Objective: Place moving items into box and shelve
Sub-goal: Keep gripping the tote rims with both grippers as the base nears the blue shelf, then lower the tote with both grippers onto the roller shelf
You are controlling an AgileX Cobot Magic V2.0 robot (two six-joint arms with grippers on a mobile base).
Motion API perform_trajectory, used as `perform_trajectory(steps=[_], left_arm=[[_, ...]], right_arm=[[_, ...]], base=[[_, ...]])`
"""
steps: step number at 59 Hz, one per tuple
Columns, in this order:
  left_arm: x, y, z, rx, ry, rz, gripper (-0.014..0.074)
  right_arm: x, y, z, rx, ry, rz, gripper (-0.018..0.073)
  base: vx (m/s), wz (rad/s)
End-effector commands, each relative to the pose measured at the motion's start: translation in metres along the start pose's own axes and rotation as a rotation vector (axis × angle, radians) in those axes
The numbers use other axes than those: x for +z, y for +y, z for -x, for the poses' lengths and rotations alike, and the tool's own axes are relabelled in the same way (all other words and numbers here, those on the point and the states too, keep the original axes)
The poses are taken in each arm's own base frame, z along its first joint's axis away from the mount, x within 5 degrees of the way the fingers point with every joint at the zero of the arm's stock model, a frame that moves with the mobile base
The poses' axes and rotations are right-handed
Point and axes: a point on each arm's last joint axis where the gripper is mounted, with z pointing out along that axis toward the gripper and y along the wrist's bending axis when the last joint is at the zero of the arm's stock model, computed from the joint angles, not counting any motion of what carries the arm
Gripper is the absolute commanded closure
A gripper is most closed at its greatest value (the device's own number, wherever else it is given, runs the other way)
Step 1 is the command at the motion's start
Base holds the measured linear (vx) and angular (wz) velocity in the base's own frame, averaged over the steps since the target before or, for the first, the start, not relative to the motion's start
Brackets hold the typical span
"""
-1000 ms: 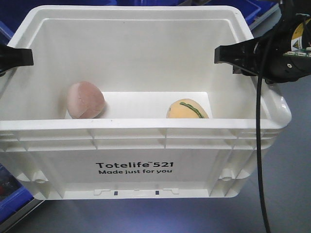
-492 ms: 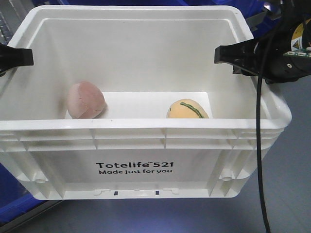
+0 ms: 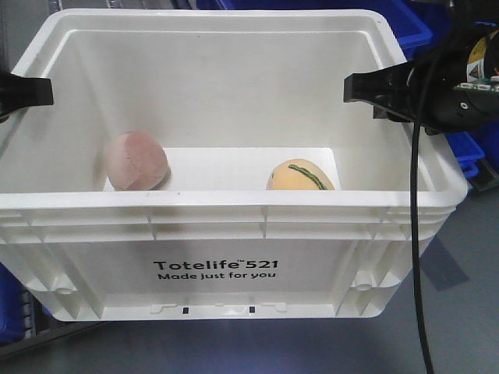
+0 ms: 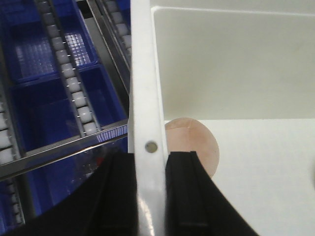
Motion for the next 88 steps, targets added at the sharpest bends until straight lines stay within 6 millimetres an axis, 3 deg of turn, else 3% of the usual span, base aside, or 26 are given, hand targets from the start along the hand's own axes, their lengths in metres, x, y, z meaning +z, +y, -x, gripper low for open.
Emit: perform_trajectory(steps=[1, 57, 88], left_arm=[[-0.0185, 0.0059, 0.0211, 0.062, -0.175, 0.025, 0.0619], [-0.0185, 0.0059, 0.0211, 0.062, -0.175, 0.025, 0.0619], [-0.0185, 0.0059, 0.0211, 0.062, -0.175, 0.025, 0.0619]], right_arm=[[-0.0234, -0.0135, 0.0187, -0.045, -0.177, -0.050, 0.0474], [-0.0234, -0.0135, 0.0187, -0.045, -0.177, -0.050, 0.0474], [-0.0234, -0.0135, 0.0187, -0.045, -0.177, -0.050, 0.0474]], base=[[0.05, 0.43], [0.09, 0.42], [0.15, 0.15]])
